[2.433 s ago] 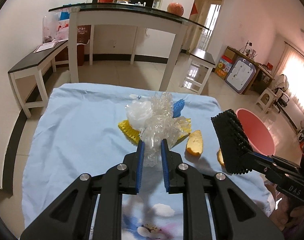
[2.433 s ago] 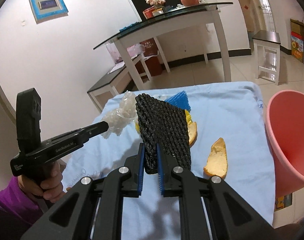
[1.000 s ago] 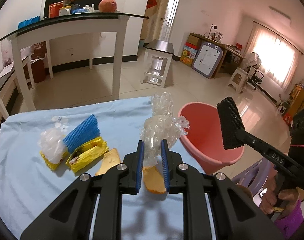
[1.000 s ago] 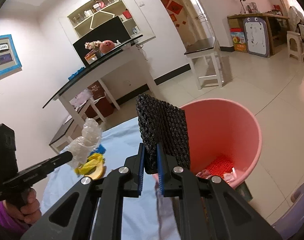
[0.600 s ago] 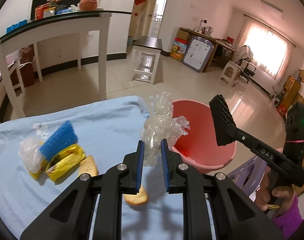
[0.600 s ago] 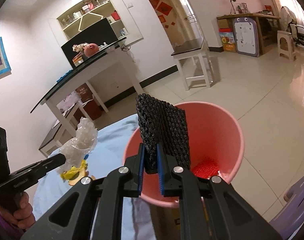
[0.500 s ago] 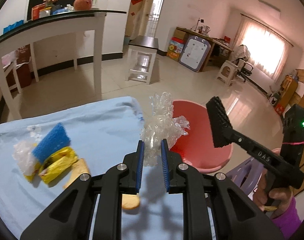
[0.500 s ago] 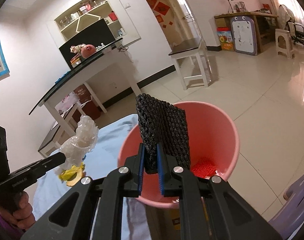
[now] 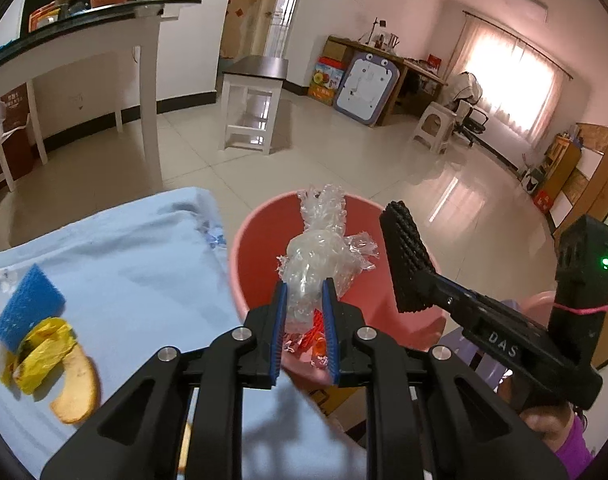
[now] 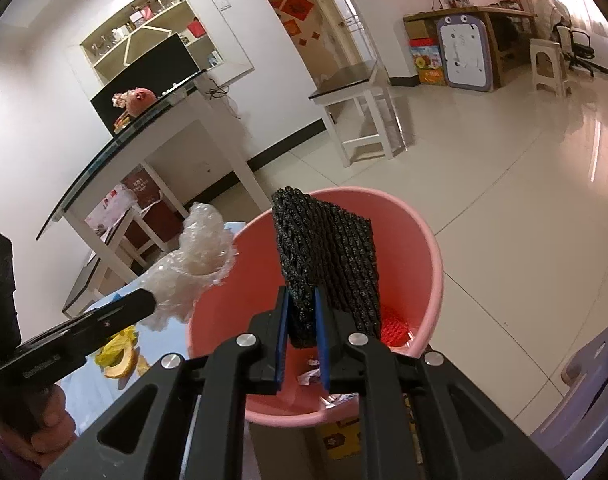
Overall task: Collect trash
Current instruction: 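Carry both items over the pink bucket and open both tools to drop them, then move both open tools back toward the remaining trash on the table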
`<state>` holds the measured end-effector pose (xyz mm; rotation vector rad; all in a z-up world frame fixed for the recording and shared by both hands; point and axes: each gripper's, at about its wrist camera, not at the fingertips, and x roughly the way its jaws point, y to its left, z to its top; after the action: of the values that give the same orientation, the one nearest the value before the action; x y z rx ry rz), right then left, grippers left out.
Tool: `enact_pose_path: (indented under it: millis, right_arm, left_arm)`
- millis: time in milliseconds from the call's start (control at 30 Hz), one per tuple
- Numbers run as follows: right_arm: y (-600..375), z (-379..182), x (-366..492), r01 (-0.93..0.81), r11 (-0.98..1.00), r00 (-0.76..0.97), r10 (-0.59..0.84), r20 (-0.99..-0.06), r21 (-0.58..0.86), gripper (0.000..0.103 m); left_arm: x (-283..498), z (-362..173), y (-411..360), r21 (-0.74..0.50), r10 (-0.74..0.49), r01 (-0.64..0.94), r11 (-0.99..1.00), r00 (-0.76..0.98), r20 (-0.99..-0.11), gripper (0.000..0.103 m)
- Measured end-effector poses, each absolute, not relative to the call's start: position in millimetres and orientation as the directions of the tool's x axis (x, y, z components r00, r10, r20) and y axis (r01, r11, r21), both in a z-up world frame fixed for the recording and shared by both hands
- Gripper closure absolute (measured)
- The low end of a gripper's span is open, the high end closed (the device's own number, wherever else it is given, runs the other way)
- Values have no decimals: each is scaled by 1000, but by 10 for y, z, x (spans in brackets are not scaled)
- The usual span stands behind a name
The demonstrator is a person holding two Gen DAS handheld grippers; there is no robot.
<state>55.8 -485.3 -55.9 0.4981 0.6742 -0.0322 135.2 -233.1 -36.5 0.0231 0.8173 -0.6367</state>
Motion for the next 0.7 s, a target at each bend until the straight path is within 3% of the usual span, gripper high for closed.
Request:
enact_pose_path:
  millis: [67, 133, 167, 233, 700]
  right_arm:
    - [-4873, -574, 574, 200, 880, 784, 121, -608, 432, 83]
    - [-4901, -591, 581, 209, 877, 787, 112, -607, 432, 79]
    - [-4908, -593, 584, 213, 877, 787, 107, -608, 431, 69]
    - [-4923, -596, 579, 223, 874, 790, 99, -606, 433, 61]
    - [-4690, -399, 398, 191, 896, 805, 91, -586, 401, 57]
  left_arm:
    - [1375, -397, -2403, -214, -510, 533, 818, 501, -699, 79]
    - [1383, -418, -2423, -240, -523, 530, 813, 485, -701, 65]
    - [1388, -424, -2430, -252, -529, 529, 810, 476, -703, 59]
    - [1391, -423, -2432, -263, -539, 534, 804, 467, -701, 58]
    - [1217, -334, -2234, -257, -546, 536, 804, 495, -676, 58]
